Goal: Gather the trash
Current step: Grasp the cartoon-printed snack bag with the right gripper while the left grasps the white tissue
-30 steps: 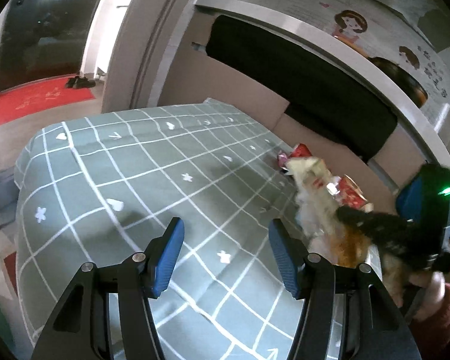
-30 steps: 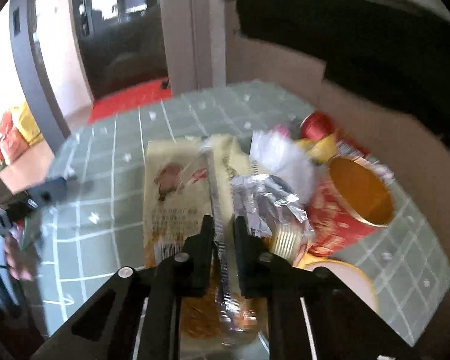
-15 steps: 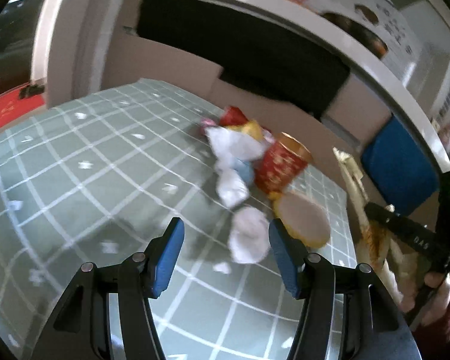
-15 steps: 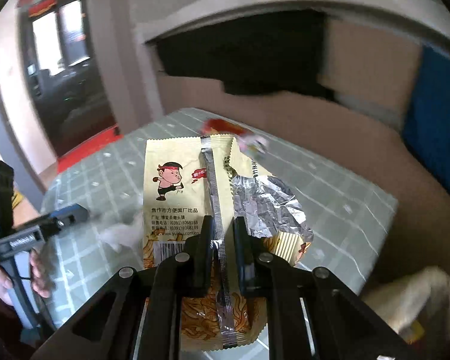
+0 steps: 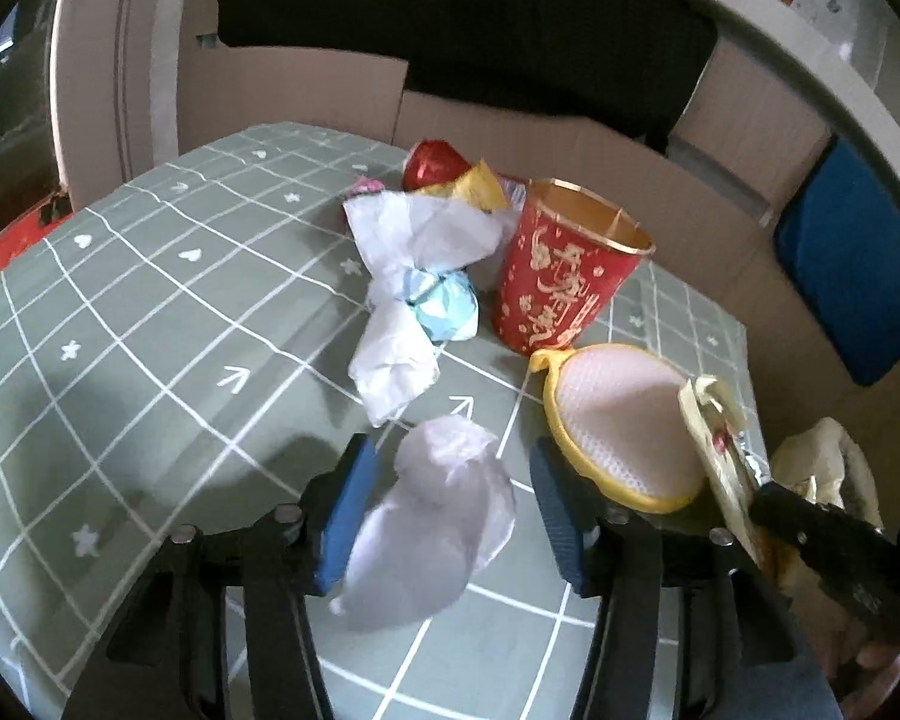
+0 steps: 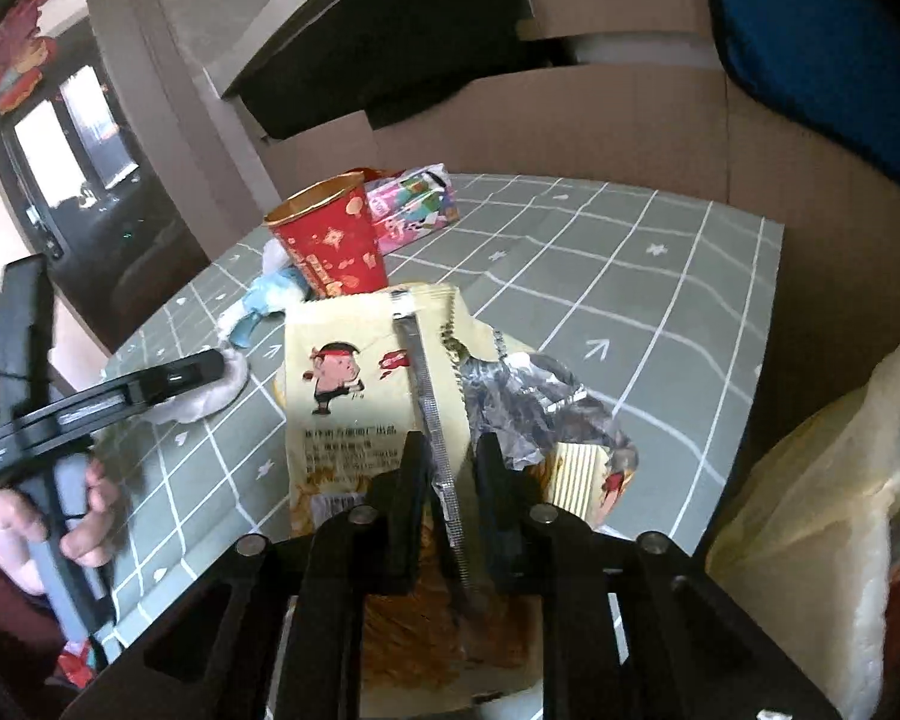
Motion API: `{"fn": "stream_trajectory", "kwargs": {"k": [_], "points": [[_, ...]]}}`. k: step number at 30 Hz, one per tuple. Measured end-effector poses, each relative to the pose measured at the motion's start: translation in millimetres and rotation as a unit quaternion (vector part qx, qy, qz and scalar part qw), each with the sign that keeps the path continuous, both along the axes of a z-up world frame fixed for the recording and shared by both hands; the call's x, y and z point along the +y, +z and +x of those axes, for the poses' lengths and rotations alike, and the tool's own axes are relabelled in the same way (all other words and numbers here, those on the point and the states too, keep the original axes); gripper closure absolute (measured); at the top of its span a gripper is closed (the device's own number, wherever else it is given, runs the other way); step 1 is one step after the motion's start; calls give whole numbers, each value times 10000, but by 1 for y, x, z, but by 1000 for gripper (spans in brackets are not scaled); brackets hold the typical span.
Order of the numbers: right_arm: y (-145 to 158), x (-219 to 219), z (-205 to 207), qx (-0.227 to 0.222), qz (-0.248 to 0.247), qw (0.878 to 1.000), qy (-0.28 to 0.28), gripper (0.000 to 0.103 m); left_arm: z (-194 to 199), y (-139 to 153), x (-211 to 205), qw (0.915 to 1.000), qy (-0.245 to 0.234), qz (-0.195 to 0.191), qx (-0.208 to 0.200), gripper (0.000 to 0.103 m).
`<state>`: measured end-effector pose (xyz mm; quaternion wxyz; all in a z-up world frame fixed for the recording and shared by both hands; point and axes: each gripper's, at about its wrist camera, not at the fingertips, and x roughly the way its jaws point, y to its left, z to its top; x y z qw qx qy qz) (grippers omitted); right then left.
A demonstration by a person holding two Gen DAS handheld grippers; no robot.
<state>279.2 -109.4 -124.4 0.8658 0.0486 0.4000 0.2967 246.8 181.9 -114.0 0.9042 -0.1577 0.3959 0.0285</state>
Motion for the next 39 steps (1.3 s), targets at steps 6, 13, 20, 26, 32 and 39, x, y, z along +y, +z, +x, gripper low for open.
{"fn": "stream_trajectory", "kwargs": {"k": [6,13,20,26,32,39], "points": [[8,1,-15,-583,-148,9981,118,56,1,-5,-4,9999,36,86,122,77],[14,-9,-18,-800,-175,9956,461,49,-22,11,-2,9998,10,58,-184,79],[3,-38,16,-319,61,9994,90,41,-30,16,1,9994,-7,-286,-195,79],[-15,-20,20,-47,-173,9995,244,36,-34,15,5,9991,41,-386,-162,79],[-16,10,10,-197,-719,9950,663,12,-36,13,6,9989,52,-440,-151,79],[-22,26,4,-485,-1296,9847,1059,5,-38,9,9,9986,95,-502,-142,79]]}}
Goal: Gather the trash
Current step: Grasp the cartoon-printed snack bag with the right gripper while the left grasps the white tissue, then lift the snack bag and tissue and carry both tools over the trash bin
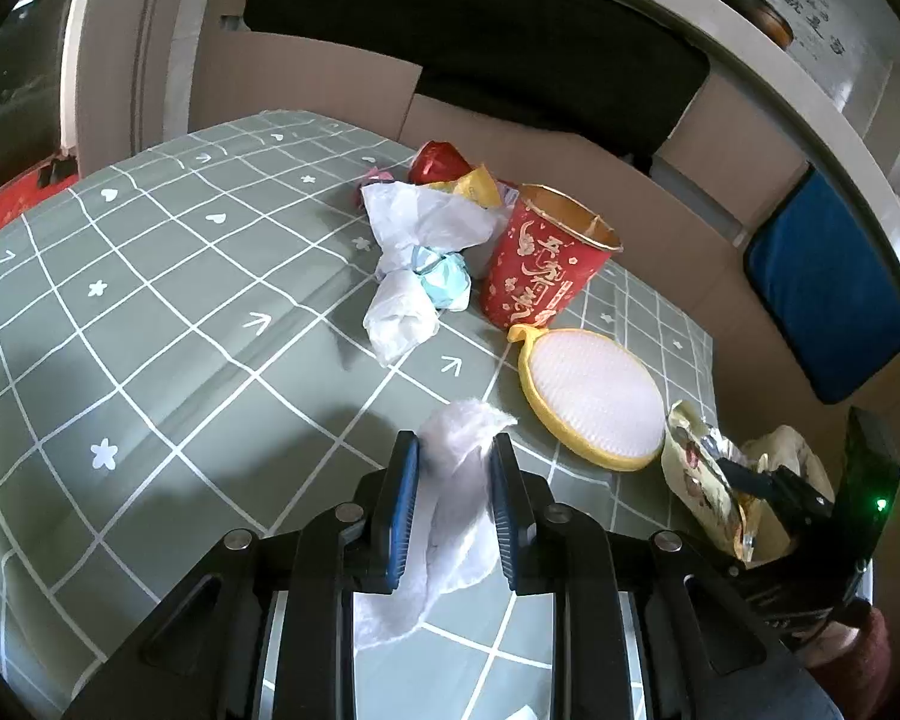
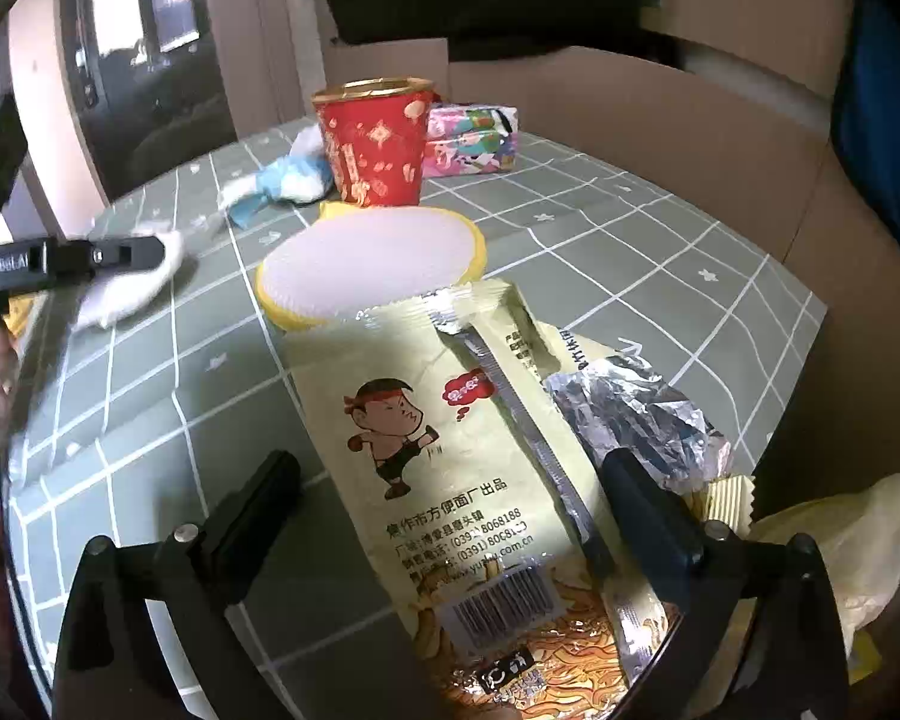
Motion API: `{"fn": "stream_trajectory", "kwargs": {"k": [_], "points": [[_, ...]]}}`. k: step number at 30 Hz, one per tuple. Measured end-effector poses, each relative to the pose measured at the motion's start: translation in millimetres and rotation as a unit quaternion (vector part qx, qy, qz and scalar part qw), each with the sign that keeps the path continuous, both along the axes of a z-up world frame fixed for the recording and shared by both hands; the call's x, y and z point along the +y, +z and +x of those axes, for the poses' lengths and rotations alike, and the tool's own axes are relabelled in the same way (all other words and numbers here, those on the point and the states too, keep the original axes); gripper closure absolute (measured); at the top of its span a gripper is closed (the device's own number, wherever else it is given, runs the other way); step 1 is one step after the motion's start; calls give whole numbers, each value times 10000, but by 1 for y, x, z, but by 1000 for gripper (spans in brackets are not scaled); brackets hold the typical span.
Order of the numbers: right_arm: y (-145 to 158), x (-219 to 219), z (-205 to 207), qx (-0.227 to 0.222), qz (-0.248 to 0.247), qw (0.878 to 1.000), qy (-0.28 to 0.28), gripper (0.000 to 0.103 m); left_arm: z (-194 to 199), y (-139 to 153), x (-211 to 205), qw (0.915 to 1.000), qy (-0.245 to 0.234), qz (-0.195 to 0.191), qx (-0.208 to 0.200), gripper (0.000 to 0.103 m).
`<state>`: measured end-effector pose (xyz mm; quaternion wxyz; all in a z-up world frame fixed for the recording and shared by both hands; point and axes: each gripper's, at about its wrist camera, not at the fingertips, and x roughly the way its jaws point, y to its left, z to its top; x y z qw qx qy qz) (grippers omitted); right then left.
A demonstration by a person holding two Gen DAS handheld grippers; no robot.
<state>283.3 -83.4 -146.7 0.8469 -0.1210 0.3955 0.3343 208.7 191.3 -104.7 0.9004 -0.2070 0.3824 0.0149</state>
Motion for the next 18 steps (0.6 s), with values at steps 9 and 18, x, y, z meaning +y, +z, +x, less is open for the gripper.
{"fn": "stream_trajectory", "kwargs": {"k": [9,18], "points": [[19,-10,-4,-142,237,9989,-386,69,-5,8,-4,9998,25,72,-162,79],[75,-17,-36,-588,784,9940,-489,72,-21,51,-34,9937,-176,649,-896,79]]}}
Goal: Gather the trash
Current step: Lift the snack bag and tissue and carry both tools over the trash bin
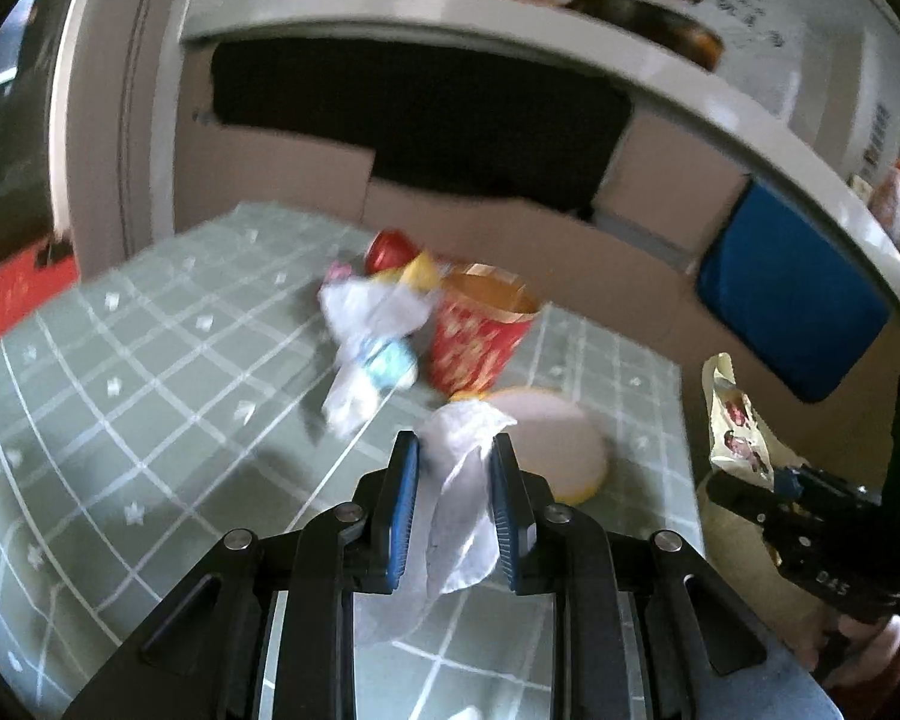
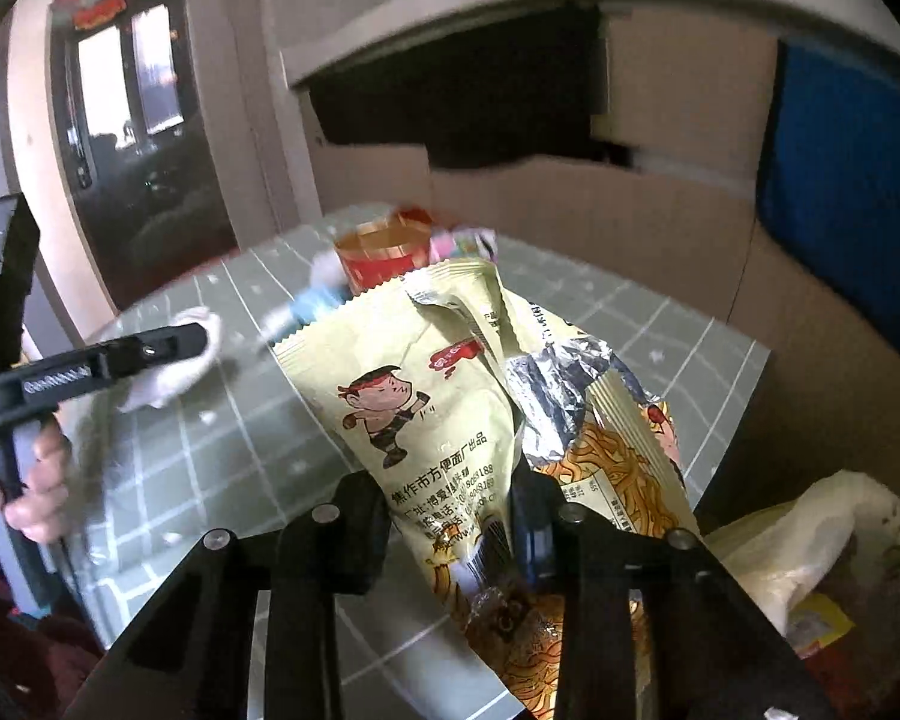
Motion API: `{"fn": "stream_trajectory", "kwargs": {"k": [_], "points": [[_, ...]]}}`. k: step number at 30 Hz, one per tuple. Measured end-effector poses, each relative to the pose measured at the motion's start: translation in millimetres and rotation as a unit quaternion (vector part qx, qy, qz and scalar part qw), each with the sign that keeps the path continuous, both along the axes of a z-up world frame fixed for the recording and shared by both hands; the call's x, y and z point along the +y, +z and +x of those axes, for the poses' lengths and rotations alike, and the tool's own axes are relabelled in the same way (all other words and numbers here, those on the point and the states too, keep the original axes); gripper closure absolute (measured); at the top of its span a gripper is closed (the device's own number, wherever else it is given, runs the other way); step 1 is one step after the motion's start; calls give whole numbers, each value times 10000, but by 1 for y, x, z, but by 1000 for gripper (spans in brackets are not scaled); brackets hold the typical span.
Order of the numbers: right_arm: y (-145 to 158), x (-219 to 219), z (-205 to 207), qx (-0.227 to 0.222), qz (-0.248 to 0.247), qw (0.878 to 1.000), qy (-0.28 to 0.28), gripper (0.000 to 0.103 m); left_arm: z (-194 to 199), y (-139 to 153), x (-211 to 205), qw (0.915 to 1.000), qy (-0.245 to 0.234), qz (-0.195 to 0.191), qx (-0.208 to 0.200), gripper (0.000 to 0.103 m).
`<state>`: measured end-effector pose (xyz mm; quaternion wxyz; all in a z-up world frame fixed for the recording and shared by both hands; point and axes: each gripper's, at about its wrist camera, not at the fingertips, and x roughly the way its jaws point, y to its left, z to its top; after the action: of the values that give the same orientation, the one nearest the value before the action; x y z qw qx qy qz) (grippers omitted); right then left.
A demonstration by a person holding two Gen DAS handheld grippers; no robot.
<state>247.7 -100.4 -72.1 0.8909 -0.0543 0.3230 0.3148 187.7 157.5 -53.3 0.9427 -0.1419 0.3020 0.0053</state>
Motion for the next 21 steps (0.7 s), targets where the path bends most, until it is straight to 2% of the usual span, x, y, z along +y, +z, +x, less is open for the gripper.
{"fn": "stream_trajectory", "kwargs": {"k": [4,11,21], "points": [[31,-15,-20,-332,161,9992,-166,72,-8,29,-24,9985,-238,217,-438,79],[74,-66,-46,-744,438,9937,-713,72,-9,69,-79,9924,-757,305,-924,79],[109,-159,-81,-1194,658,9739,-1815,72,3,89,-182,9767,-1756,169,-1219,79]]}}
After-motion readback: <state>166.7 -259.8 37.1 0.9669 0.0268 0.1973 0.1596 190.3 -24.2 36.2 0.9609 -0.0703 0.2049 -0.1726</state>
